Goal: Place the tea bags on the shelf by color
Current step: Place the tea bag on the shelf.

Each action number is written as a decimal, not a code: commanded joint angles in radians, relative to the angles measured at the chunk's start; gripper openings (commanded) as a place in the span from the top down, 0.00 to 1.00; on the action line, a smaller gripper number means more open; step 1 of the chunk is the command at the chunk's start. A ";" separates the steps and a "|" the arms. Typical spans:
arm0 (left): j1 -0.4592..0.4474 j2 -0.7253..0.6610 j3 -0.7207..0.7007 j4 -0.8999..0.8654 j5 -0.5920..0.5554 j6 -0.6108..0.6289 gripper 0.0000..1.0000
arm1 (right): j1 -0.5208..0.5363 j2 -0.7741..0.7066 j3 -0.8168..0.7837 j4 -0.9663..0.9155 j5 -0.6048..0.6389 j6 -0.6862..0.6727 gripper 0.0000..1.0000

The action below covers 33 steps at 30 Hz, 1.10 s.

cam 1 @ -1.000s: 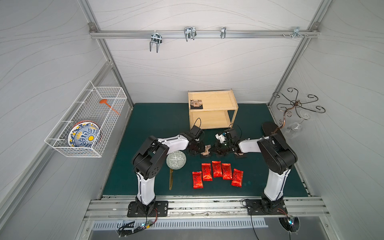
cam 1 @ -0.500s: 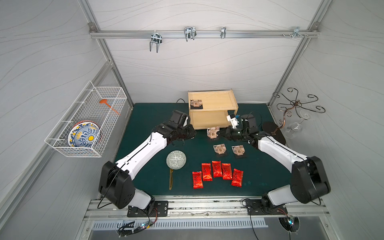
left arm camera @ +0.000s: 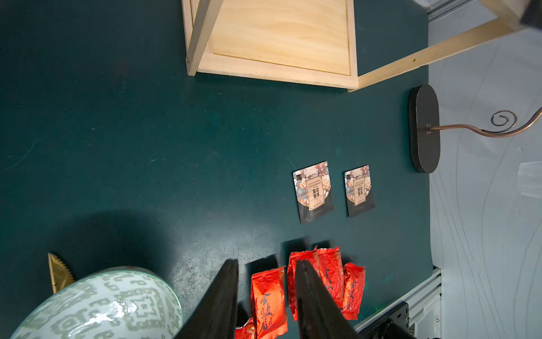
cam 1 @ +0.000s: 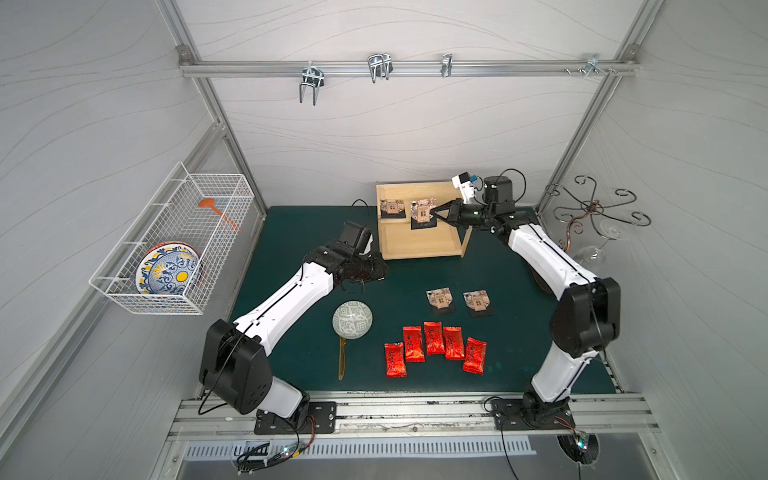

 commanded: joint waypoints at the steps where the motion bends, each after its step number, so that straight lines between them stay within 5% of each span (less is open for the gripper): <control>1: -0.003 0.028 0.028 0.021 0.015 0.024 0.62 | -0.014 0.079 0.112 -0.051 -0.067 -0.026 1.00; 24: 0.000 0.084 0.034 0.031 0.019 0.039 0.62 | -0.018 0.363 0.464 -0.225 -0.059 -0.091 1.00; 33: 0.007 0.077 0.026 0.033 0.027 0.040 0.62 | -0.016 0.405 0.521 -0.285 0.004 -0.130 0.79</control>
